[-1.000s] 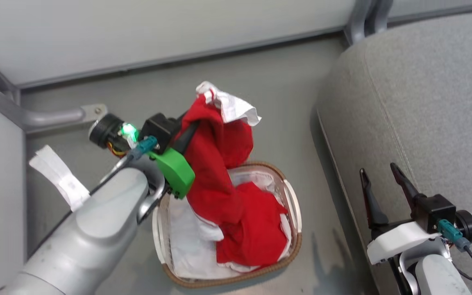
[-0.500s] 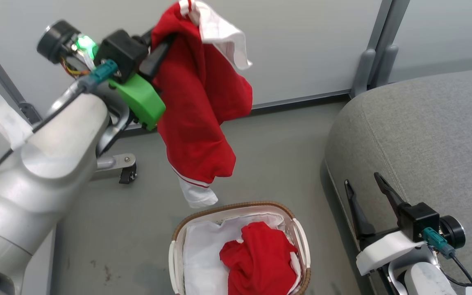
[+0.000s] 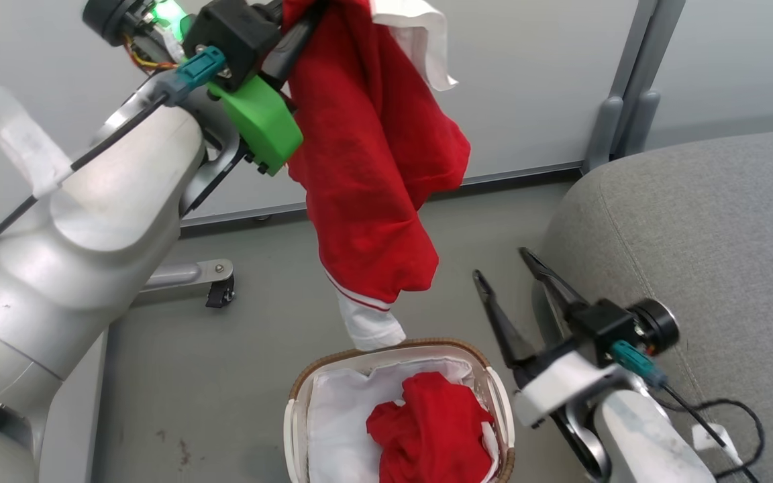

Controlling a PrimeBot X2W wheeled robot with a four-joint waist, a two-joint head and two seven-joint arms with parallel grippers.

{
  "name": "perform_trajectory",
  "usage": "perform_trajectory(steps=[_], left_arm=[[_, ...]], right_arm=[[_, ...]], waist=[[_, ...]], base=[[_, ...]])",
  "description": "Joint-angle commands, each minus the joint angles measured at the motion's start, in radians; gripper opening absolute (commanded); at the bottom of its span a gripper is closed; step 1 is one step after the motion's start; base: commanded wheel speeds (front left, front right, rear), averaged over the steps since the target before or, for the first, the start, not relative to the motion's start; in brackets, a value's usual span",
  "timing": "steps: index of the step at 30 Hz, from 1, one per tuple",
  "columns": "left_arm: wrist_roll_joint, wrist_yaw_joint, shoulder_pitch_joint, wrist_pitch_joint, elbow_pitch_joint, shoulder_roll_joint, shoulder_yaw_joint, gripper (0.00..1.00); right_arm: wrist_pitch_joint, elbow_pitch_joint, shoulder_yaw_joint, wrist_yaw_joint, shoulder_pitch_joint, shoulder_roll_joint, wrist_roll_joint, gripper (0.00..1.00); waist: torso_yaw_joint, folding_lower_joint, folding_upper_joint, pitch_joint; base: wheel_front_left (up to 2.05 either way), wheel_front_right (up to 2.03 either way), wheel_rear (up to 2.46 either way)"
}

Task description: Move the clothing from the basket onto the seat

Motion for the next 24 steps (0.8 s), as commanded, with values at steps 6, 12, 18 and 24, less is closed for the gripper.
perform_trajectory(steps=[6, 12, 18, 24], left_arm=[[-0.007, 0.0, -0.054, -0.001, 0.001, -0.035, -0.037, 0.0], [-0.013, 0.0, -0.071, -0.001, -0.014, -0.063, -0.06, 0.0], [-0.015, 0.0, -0.054, -0.001, -0.031, -0.081, -0.076, 0.0], [-0.021, 0.0, -0.03, -0.001, -0.054, -0.092, -0.07, 0.0]], right_arm=[[-0.005, 0.077, 0.123, -0.001, -0.137, -0.004, 0.003, 1.0], [-0.005, 0.192, 0.185, -0.001, -0.252, -0.005, 0.011, 1.0], [-0.005, 0.327, 0.256, -0.001, -0.336, -0.004, 0.037, 1.0], [-0.004, 0.433, 0.336, -0.001, -0.397, -0.005, 0.091, 0.43]], waist=[[0.017, 0.0001, 0.0, -0.008], [0.036, 0.0001, 0.0, -0.01], [0.052, 0.0001, 0.0, -0.013], [0.063, 0.0001, 0.0, -0.017]], base=[[0.0, 0.0, 0.0], [0.0, 0.0, 0.0], [0.0, 0.0, 0.0], [0.0, 0.0, 0.0]])
